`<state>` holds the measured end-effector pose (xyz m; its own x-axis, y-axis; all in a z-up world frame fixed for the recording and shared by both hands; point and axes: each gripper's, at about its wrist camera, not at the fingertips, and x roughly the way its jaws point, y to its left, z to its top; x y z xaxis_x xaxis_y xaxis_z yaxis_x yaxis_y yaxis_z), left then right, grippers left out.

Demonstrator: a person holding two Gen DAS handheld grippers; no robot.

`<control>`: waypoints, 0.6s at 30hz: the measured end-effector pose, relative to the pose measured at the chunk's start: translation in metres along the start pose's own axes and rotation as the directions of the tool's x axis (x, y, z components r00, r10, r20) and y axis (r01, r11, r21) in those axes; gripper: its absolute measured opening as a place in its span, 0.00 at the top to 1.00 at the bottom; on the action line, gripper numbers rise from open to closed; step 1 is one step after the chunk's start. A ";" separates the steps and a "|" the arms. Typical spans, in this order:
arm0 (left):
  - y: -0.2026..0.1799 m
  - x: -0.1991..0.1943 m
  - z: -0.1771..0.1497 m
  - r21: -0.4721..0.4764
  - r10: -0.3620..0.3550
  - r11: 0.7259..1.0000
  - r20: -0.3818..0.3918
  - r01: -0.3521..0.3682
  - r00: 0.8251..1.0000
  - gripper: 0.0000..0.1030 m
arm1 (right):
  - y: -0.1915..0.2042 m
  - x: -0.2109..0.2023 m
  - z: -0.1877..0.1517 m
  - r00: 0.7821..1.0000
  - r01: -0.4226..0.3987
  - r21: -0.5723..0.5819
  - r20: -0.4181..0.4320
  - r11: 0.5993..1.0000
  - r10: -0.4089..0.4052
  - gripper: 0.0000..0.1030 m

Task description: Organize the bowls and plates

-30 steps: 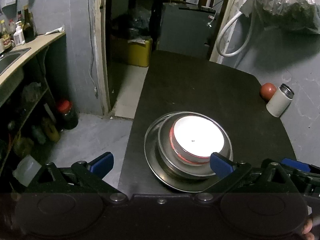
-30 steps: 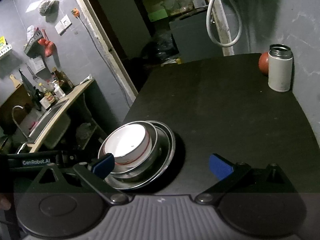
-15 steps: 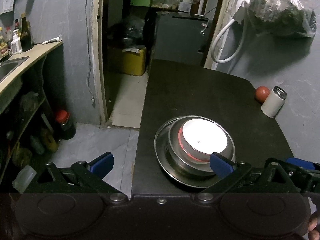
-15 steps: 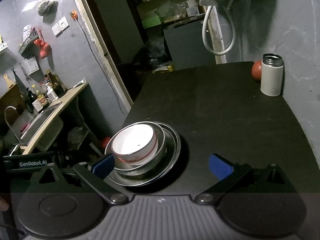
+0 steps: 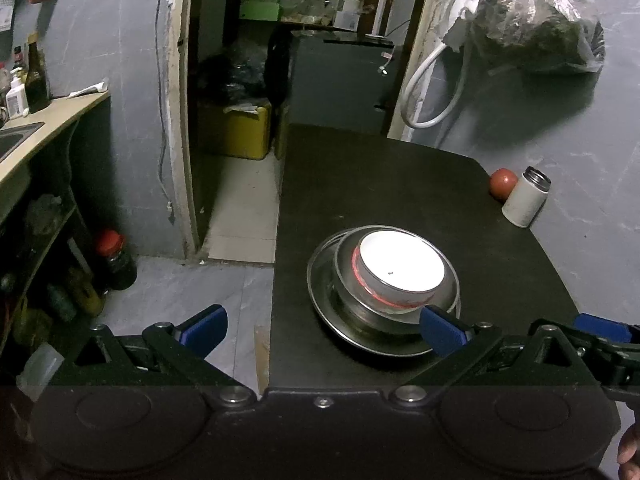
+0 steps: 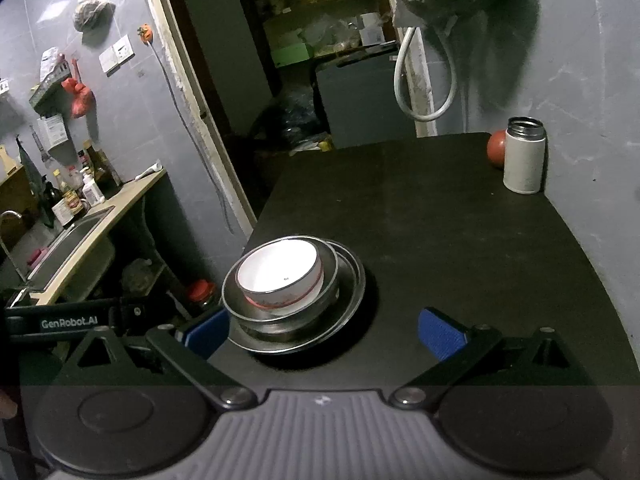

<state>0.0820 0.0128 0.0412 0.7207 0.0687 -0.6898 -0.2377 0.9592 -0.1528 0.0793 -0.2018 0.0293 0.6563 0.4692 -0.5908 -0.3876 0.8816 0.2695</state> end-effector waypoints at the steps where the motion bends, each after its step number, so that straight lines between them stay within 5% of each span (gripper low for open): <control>1: 0.001 -0.001 -0.001 0.004 -0.004 1.000 0.000 0.004 1.000 0.01 | 0.000 -0.002 -0.002 1.000 0.003 0.002 0.002 1.000 -0.003 0.00; 18: 0.025 -0.025 -0.019 0.081 -0.041 0.996 0.020 0.039 0.999 0.01 | 0.031 -0.024 -0.031 0.998 0.045 0.023 0.032 0.999 -0.046 0.00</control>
<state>0.0461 0.0302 0.0413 0.7426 0.0351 -0.6688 -0.1561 0.9802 -0.1218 0.0314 -0.1871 0.0284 0.6941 0.4295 -0.5777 -0.3424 0.9029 0.2599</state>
